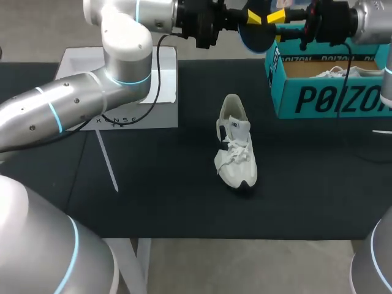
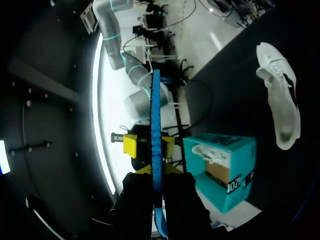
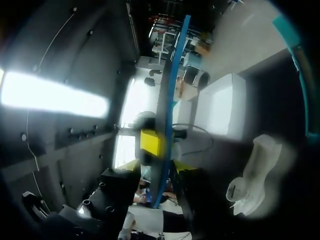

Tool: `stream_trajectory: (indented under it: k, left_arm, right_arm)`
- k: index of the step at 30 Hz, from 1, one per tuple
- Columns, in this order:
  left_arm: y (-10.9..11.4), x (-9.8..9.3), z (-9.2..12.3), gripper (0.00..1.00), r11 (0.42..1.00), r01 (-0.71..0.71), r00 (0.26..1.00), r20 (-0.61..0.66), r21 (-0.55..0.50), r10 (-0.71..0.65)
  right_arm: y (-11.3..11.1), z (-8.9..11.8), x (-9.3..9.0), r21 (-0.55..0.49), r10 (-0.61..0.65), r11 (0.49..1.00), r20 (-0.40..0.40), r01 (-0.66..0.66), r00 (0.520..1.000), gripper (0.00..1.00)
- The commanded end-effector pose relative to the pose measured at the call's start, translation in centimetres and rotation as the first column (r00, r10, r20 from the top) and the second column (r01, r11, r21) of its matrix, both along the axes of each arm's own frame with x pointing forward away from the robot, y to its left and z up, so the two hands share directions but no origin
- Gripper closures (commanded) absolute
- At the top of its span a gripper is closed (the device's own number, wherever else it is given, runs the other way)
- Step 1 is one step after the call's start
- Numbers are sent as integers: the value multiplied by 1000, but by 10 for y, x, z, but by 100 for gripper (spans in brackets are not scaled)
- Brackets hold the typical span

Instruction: Take the shoe out of the shoebox, open the shoe tongue, remove and reinsert the insole, then place the shoe into the shoebox

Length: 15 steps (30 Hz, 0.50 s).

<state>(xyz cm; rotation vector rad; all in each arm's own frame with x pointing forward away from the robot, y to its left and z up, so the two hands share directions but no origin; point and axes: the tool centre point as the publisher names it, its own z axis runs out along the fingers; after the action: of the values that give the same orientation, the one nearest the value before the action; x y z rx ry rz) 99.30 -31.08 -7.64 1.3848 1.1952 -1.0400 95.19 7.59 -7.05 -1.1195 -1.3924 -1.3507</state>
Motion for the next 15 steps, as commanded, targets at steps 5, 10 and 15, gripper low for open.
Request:
stream_trajectory:
  k: [5, 10, 15]
  left_arm:
    - [-8, -1, -2, 100, 1000, 6, 1000, 8, -10, -6]
    - [-8, -2, -4, 100, 1000, 5, 1000, 4, -11, -5]
    - [-11, -5, -5, 100, 1000, 18, 1000, 4, -9, -18]
  right_arm:
    - [3, -3, 6, 1, 0, 1000, -8, 0, 1000, 71]
    - [4, -4, 7, 0, -3, 1000, -11, 3, 1000, 100]
    - [4, -7, 8, -1, -3, 1000, -16, 3, 1000, 100]
